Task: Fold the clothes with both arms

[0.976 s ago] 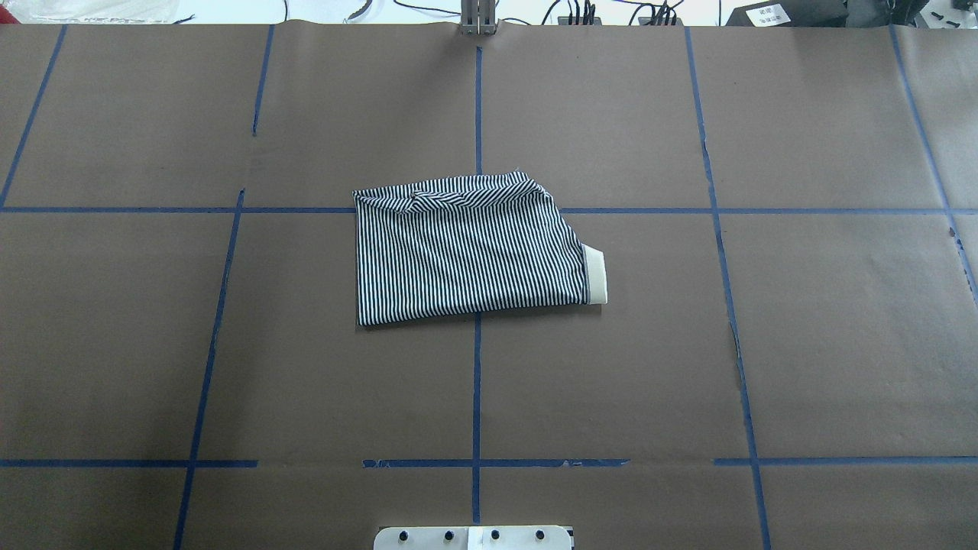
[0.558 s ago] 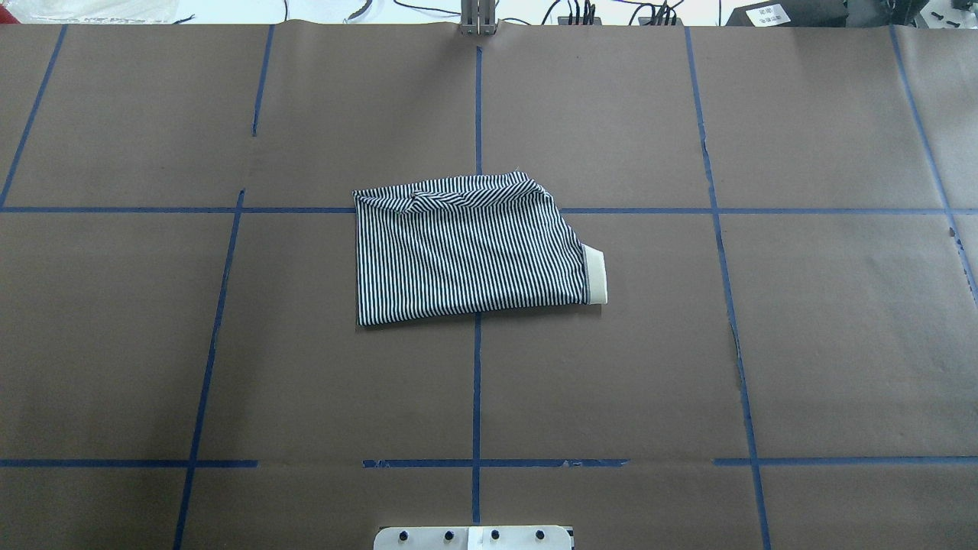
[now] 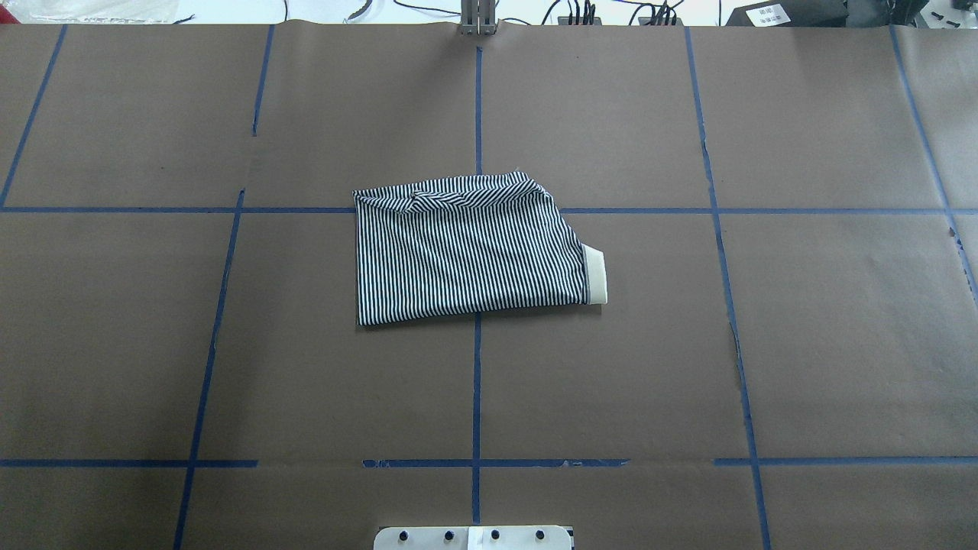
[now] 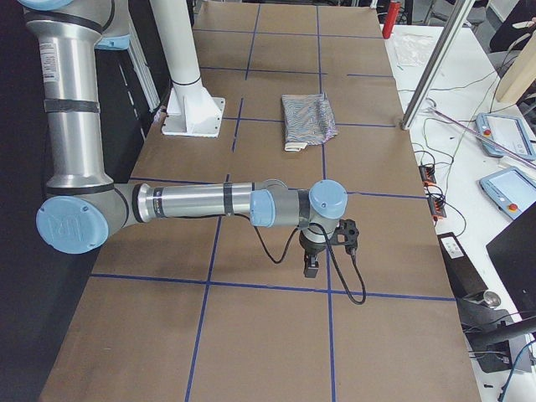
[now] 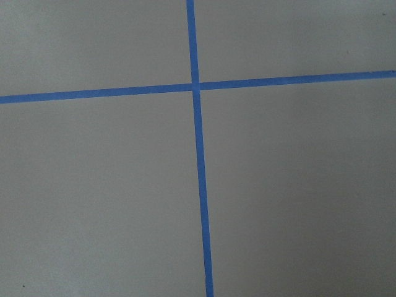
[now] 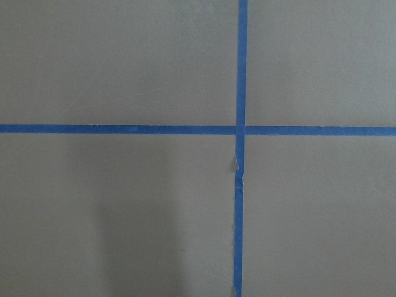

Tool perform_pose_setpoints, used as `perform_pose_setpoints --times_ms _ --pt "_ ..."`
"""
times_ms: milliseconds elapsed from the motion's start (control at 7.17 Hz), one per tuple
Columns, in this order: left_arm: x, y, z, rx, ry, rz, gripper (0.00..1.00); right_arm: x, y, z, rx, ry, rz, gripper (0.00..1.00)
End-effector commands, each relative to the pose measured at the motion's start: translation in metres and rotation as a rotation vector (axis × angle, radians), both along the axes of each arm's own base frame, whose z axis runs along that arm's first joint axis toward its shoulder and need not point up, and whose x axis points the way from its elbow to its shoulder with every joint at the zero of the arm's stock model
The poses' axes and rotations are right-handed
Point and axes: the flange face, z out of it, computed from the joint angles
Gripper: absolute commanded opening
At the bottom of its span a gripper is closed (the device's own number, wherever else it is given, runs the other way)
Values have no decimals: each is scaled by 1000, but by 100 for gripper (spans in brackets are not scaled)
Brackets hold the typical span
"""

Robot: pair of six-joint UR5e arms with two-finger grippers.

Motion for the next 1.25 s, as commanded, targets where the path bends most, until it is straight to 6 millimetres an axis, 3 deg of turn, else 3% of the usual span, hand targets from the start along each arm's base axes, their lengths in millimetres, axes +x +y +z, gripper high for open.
perform_pose_setpoints --times_ms 0,1115 --pt "0 0 1 0 0 1 100 0 0 -2 6 0 1 100" --pt "2 -6 -8 21 37 1 100 0 -1 -5 17 3 -3 100"
